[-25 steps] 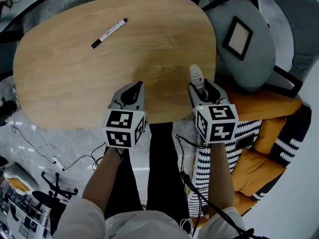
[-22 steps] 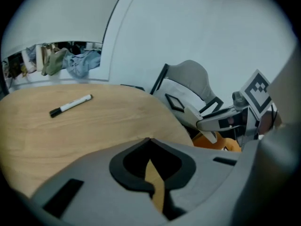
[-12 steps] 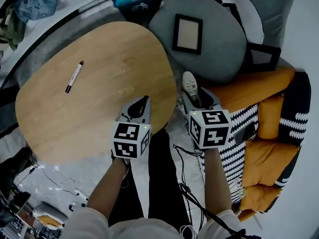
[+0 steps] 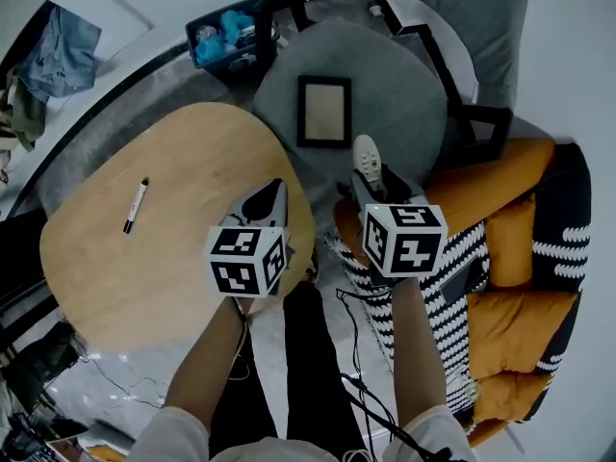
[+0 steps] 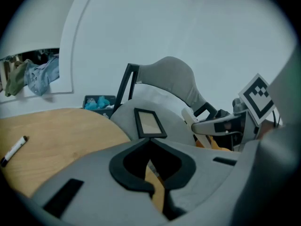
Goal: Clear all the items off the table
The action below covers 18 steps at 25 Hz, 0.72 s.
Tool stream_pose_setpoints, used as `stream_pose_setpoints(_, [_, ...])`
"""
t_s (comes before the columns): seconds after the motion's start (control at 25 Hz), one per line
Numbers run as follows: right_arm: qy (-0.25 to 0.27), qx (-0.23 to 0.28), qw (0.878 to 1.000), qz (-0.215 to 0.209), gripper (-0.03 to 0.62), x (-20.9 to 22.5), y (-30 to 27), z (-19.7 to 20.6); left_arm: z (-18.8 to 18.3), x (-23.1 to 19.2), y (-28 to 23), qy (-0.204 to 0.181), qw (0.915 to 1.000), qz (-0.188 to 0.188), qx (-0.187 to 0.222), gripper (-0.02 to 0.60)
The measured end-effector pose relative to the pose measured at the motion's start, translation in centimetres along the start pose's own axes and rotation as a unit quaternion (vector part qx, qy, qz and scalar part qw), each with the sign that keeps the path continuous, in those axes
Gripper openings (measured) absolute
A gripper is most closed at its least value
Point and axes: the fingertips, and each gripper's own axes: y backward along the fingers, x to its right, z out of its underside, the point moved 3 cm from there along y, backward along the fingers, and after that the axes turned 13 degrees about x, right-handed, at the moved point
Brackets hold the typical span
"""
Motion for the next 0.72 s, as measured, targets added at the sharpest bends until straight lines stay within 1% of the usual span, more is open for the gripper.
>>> stream_pose_setpoints(0.16, [-0.011, -0.006, 1.000, 0.012, 0.198, 2.7, -2.5, -1.3, -2.2, -0.4, -3.5, -0.022, 0.9997, -0.004, 0.008, 0.002])
stream_pose_setpoints(0.24, [-0.016, -0.010, 1.000, 0.017, 0.198, 4.0, -4.1, -1.6, -2.6, -0.7, -5.0, -0.018, 0.9998, -0.007, 0.011, 0.002])
stream_pose_setpoints(0.36, [-0.004, -0.017, 1.000, 0.026, 0.198, 5.5, -6.2, -1.8, -2.7, -1.1, -6.8, -0.017, 0.9997, -0.014, 0.013, 0.002])
stream_pose_setpoints(0.48, [0.006, -0.023, 0.999, 0.031, 0.198, 6.5, -7.8, -1.8, -2.8, -1.3, -8.2, -0.040, 0.9988, -0.022, 0.016, 0.002])
stream_pose_setpoints(0.56, [0.010, -0.028, 0.999, 0.034, 0.198, 7.0, -8.6, -1.6, -2.7, -1.4, -8.7, -0.048, 0.9985, -0.023, 0.016, 0.002])
stream_pose_setpoints(0.72, [0.009, -0.040, 0.999, 0.035, 0.199, 7.3, -10.0, -0.8, -2.2, -1.8, -8.8, -0.051, 0.9982, -0.033, 0.008, 0.002])
